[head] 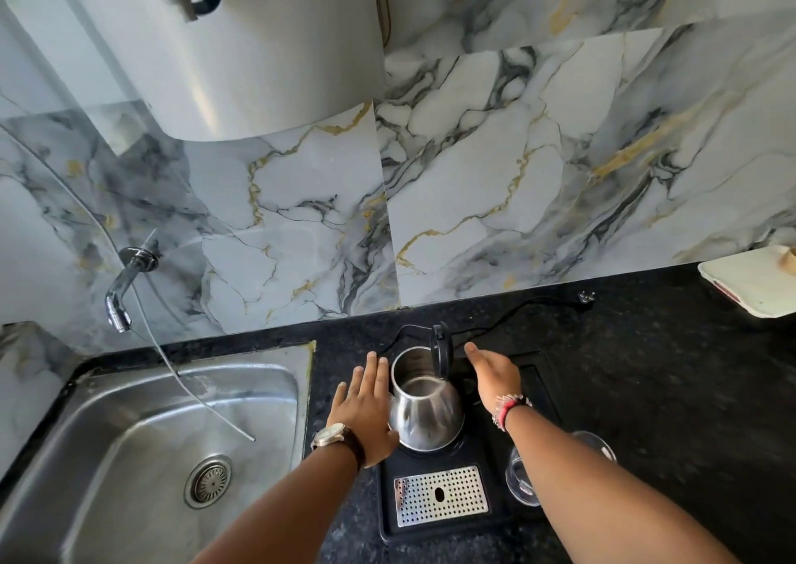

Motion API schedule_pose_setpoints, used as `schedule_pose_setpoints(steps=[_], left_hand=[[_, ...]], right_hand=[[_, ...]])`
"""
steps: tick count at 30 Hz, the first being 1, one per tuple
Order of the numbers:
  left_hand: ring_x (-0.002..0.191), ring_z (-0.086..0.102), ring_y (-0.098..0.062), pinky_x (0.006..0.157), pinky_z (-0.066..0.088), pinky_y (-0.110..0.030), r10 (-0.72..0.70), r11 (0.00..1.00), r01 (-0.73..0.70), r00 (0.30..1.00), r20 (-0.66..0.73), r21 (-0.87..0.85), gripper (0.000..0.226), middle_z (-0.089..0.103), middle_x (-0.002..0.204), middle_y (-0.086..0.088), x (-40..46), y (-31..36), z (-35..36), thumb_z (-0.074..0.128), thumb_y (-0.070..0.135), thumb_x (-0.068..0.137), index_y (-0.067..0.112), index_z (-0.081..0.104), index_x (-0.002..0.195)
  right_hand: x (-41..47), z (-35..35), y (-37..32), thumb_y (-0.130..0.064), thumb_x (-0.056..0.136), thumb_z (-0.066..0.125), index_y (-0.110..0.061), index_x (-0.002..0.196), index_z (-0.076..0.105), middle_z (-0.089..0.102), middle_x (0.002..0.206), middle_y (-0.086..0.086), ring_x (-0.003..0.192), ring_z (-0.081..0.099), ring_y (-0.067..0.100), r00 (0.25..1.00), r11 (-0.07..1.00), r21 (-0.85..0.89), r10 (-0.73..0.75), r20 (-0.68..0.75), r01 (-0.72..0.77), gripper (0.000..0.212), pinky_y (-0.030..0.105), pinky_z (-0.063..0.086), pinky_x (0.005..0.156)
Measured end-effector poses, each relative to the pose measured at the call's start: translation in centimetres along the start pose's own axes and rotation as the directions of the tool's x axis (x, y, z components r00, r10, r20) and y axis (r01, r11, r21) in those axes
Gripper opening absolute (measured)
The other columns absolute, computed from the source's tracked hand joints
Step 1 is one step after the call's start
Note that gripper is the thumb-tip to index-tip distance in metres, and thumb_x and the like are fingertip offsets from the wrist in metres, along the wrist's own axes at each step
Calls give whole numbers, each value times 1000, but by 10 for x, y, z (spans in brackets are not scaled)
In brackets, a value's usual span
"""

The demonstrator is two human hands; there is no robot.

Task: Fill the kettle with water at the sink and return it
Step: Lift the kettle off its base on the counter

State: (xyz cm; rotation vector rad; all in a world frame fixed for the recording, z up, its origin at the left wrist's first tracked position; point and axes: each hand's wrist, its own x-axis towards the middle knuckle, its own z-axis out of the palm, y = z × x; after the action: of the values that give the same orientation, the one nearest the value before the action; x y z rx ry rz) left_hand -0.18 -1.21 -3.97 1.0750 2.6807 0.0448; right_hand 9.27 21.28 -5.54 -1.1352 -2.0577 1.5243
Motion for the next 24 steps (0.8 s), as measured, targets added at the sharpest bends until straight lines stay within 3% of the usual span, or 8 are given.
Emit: schedule_pose_setpoints(steps=[4,7,10,12,14,17,21,24], left_hand=[[151,-11,-24,122,4,-44,-27,999,26,999,-28,-44,108,-21,164,-6,-1,2,6,56,45,86,20,-28,150],[151,9,-19,121,17,-41,-4,956,-30,993,-115,-292,94,-3,167,1,-8,-5,3,49,42,88,28,-16,154],[139,39,-11,115,31,-39,-52,659,-94,984,-169,-746,78,35,158,9,-21,-15,-5,49,51,90,51,2,153],[128,51,-5,109,39,-38,-182,523,-91,959,-216,-847,73,54,141,18,-33,-21,-10,50,68,88,58,11,149],[127,52,-2,108,40,-32,-260,469,-108,932,-254,-877,76,52,141,23,-42,-26,-15,50,73,86,54,15,151],[131,48,-4,112,38,-37,-371,433,-130,876,-307,-892,72,48,148,11,-65,-42,-23,46,70,89,39,27,151],[124,51,0,109,41,-44,-512,445,-104,786,-348,-889,60,54,135,18,-87,-71,-26,43,72,89,39,36,140],[122,53,-2,106,43,-45,-515,478,-97,774,-368,-873,54,57,132,18,-104,-106,-25,44,72,90,47,35,137]], right_hand=[[9,18,2,-33,92,68,9,64,58,51,58,11,62,51,26,999,989,149,6,-46,1,51,59,59,70],[9,21,-9,-46,82,64,-6,50,49,43,45,-3,53,44,21,996,983,175,-53,-68,64,54,48,49,58],[6,25,-25,-54,78,62,-3,52,52,44,48,1,50,45,20,997,971,227,-69,-43,77,58,42,44,55],[2,36,-37,-54,78,63,-16,47,58,45,44,-10,45,45,12,998,964,258,-67,7,63,49,43,49,56],[-5,51,-44,-51,80,64,-22,45,57,46,43,-12,46,47,10,997,961,272,-67,43,52,46,48,53,59],[-24,85,-57,-52,79,65,-11,50,48,44,52,3,55,47,22,993,947,315,-88,85,57,53,45,47,60],[-53,132,-65,-59,73,65,13,71,53,48,60,17,62,50,25,989,922,388,-70,133,13,73,41,43,63],[-73,167,-72,-55,74,68,7,76,59,55,67,36,64,54,25,989,920,392,-66,129,10,62,41,46,63]])
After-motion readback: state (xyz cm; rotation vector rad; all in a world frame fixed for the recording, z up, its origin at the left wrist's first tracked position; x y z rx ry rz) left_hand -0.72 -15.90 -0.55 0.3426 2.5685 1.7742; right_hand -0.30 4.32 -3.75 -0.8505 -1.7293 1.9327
